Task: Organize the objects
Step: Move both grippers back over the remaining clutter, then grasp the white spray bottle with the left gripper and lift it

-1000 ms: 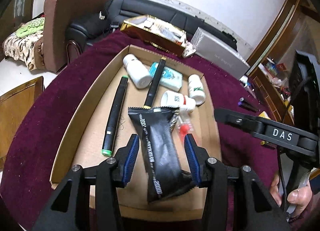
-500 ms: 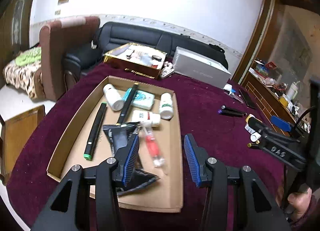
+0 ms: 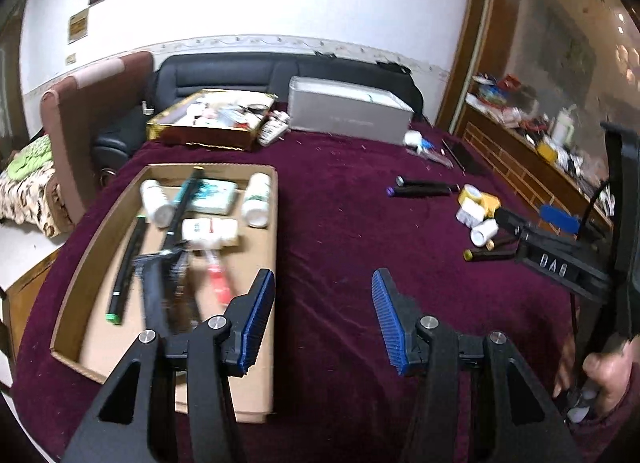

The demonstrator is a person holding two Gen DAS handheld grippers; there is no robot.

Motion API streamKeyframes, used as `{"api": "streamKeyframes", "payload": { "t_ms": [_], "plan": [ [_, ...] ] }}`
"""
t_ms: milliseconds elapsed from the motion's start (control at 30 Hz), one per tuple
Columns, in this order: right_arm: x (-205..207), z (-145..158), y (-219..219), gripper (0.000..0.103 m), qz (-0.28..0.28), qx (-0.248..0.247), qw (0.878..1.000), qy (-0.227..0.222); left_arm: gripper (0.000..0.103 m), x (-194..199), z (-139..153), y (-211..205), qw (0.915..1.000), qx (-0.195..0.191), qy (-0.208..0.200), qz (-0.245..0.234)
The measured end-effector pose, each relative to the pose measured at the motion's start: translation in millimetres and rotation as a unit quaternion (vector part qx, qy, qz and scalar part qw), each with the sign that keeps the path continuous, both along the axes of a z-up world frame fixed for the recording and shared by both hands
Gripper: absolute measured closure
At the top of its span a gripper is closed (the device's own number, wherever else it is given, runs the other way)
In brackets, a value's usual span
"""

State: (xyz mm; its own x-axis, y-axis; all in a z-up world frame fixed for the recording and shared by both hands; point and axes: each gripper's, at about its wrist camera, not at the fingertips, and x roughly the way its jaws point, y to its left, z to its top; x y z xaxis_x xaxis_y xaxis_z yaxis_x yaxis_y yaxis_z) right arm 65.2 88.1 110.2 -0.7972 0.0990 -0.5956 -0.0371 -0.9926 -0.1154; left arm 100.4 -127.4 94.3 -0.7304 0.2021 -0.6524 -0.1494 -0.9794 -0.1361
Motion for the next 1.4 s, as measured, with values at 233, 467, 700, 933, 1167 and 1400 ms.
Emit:
{"api": "streamKeyframes", "payload": {
  "t_ms": [233,467,700,933,1167,1400],
  "plan": [
    [-16.6,-11.7,40.7,0.022,-0.024,-0.024,0.999,-0.026,0.058,-25.3,-33.8,39.2,0.9978,-0.015,-0.058,-0.029],
    [-36.9,-21.5,72.7,0.022,-0.044,-0.033,0.997,-0.050,0.058,-54.6,-66.8,64.7,0.9934,-0.015,-0.105,-0.044],
    [-85.1,-23.4,163.5,0.022,-0.011,-0.252,0.961,-0.113,0.057,-71.0,-88.3,74.3,0.9928,-0.012,-0.108,-0.050],
    [-136.9,-49.0,228.9,0.022,-0.037,-0.329,0.931,-0.156,0.033,-73.4,-89.7,81.8,0.9915,-0.008,-0.107,-0.074],
    [-144.3,-79.0,226.4,0.022,-0.016,-0.424,0.887,-0.183,0.014,-76.7,-90.2,89.9,0.9896,-0.010,-0.109,-0.094],
    [-163.0,-90.8,191.4,0.020,-0.006,-0.383,0.900,-0.207,0.009,-76.9,-90.5,91.8,0.9888,-0.011,-0.110,-0.101]
  ]
}}
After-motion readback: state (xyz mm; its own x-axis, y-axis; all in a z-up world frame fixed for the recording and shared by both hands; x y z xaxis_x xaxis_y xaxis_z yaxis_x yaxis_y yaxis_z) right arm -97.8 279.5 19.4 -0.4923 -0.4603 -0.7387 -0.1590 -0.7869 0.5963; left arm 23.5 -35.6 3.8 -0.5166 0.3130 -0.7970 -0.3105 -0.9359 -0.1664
